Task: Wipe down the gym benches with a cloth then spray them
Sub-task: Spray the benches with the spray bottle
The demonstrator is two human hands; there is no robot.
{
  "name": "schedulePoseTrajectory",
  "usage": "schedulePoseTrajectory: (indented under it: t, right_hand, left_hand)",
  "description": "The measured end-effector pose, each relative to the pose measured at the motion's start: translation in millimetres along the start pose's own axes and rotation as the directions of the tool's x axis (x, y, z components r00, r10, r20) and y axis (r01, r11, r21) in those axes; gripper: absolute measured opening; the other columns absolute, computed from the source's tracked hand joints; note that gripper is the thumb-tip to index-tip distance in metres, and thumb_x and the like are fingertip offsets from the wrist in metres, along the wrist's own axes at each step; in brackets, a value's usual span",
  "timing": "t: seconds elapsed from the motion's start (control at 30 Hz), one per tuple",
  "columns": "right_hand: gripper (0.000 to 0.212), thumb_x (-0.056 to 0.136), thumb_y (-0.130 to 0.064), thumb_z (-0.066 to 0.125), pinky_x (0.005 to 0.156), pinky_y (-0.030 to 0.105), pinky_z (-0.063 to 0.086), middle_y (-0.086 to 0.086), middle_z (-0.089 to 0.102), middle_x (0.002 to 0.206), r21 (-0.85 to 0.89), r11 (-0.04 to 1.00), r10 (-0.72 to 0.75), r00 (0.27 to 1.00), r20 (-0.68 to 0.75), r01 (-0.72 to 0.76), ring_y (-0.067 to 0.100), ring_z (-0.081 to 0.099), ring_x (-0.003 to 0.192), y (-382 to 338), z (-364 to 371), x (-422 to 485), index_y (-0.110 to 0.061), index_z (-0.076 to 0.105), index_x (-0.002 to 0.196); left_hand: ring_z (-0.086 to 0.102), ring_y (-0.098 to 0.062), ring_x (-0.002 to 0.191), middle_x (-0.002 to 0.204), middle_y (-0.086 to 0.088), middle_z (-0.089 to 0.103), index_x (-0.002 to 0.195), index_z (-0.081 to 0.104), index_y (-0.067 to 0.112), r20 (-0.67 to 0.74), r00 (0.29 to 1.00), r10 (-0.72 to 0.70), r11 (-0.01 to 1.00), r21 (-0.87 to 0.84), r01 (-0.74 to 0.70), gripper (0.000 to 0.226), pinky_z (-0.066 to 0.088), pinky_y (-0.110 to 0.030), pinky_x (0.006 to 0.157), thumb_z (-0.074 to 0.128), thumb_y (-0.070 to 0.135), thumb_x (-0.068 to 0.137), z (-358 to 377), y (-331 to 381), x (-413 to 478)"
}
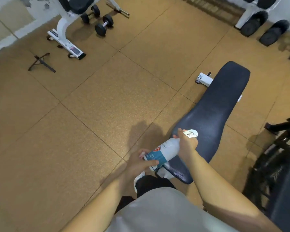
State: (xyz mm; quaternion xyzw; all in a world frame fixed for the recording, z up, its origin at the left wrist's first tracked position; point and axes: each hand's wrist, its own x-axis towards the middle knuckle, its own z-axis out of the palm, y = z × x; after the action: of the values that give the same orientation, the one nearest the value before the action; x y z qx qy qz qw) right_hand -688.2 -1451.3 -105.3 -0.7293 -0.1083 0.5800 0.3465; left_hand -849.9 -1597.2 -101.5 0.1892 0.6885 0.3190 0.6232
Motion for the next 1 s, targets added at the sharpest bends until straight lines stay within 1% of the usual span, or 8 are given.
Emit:
schedulePoseTrajectory:
  t: [0.2, 0.33, 0.47, 0.6, 0.73, 0.83, 0.93, 1.0]
  right_hand:
    - [0.021, 0.084, -0.013, 0.081, 0.074, 0.045, 0.06, 0.016, 0.074, 0.079, 0.142, 0.99, 0.03, 0.996, -0.079, -0.018, 0.025, 0.07, 0.064, -43, 15, 12, -0.008, 0.064, 0.095]
    - [0.024, 0.085, -0.006, 0.079, 0.075, 0.045, 0.06, 0.015, 0.072, 0.092, 0.285, 0.958, -0.006, 0.995, -0.095, 0.033, 0.023, 0.07, 0.066, -69, 17, 18, -0.015, 0.065, 0.101]
    - [0.018, 0.088, -0.012, 0.078, 0.062, 0.037, 0.058, 0.013, 0.069, 0.083, 0.318, 0.947, 0.017, 0.976, -0.219, 0.054, 0.022, 0.068, 0.066, -93, 23, 28, -0.01, 0.063, 0.097]
    - [0.019, 0.086, -0.014, 0.081, 0.069, 0.045, 0.061, 0.01, 0.069, 0.075, 0.429, 0.902, 0.067, 0.965, -0.255, 0.051, 0.023, 0.068, 0.066, -112, 29, 37, -0.014, 0.062, 0.087]
    - [0.018, 0.087, -0.013, 0.079, 0.065, 0.037, 0.058, 0.008, 0.068, 0.083, 0.547, 0.83, 0.046, 0.967, -0.252, 0.103, 0.018, 0.068, 0.067, -127, 43, 36, -0.018, 0.065, 0.097]
    - [0.018, 0.088, -0.021, 0.079, 0.064, 0.037, 0.058, 0.009, 0.072, 0.084, 0.574, 0.811, 0.143, 0.914, -0.379, 0.111, 0.022, 0.071, 0.07, -139, 59, 36, -0.017, 0.065, 0.099]
    - [0.022, 0.088, -0.026, 0.079, 0.056, 0.032, 0.056, 0.011, 0.075, 0.089, 0.649, 0.753, 0.259, 0.856, -0.447, 0.111, 0.027, 0.073, 0.077, -154, 77, 33, -0.014, 0.065, 0.1]
    - [0.023, 0.088, -0.024, 0.079, 0.055, 0.032, 0.056, 0.01, 0.075, 0.091, 0.695, 0.705, 0.298, 0.832, -0.468, 0.138, 0.027, 0.073, 0.079, -162, 85, 36, -0.014, 0.064, 0.102]
  left_hand:
    - [0.072, -0.014, 0.101, 0.112, 0.001, 0.074, 0.109, 0.068, 0.022, 0.129, 0.991, 0.025, 0.988, 0.15, -0.045, 0.065, 0.062, -0.035, 0.087, 0.095, 0.035, 0.051, -11, 61, 46]
    - [0.073, -0.015, 0.101, 0.113, -0.001, 0.075, 0.112, 0.068, 0.02, 0.219, 0.976, 0.016, 0.974, 0.219, -0.066, 0.07, 0.06, -0.034, 0.089, 0.094, 0.04, 0.05, -5, 93, 75]
    - [0.074, -0.015, 0.102, 0.113, -0.001, 0.075, 0.113, 0.067, 0.023, 0.334, 0.942, -0.014, 0.944, 0.315, -0.097, 0.063, 0.061, -0.034, 0.089, 0.096, 0.031, 0.058, -1, 125, 110]
    - [0.072, -0.014, 0.107, 0.12, 0.0, 0.073, 0.119, 0.064, 0.024, 0.495, 0.867, -0.049, 0.904, 0.391, -0.172, 0.066, 0.061, -0.036, 0.091, 0.096, 0.025, 0.062, -1, 168, 151]
    - [0.074, -0.013, 0.099, 0.111, 0.0, 0.076, 0.115, 0.066, 0.022, 0.645, 0.752, -0.134, 0.846, 0.47, -0.252, 0.053, 0.062, -0.031, 0.081, 0.091, 0.031, 0.069, -6, 219, 178]
    - [0.075, -0.019, 0.094, 0.112, -0.01, 0.074, 0.115, 0.066, 0.019, 0.66, 0.732, -0.167, 0.848, 0.475, -0.235, 0.056, 0.059, -0.028, 0.066, 0.095, 0.022, 0.067, -8, 252, 202]
    - [0.075, -0.027, 0.101, 0.114, -0.009, 0.075, 0.121, 0.065, 0.019, 0.658, 0.722, -0.214, 0.836, 0.506, -0.213, 0.082, 0.064, -0.044, 0.079, 0.098, 0.038, 0.048, -4, 284, 227]
    - [0.075, -0.024, 0.104, 0.115, -0.006, 0.075, 0.12, 0.066, 0.018, 0.664, 0.706, -0.245, 0.823, 0.527, -0.21, 0.079, 0.063, -0.048, 0.085, 0.098, 0.036, 0.05, 1, 303, 241]
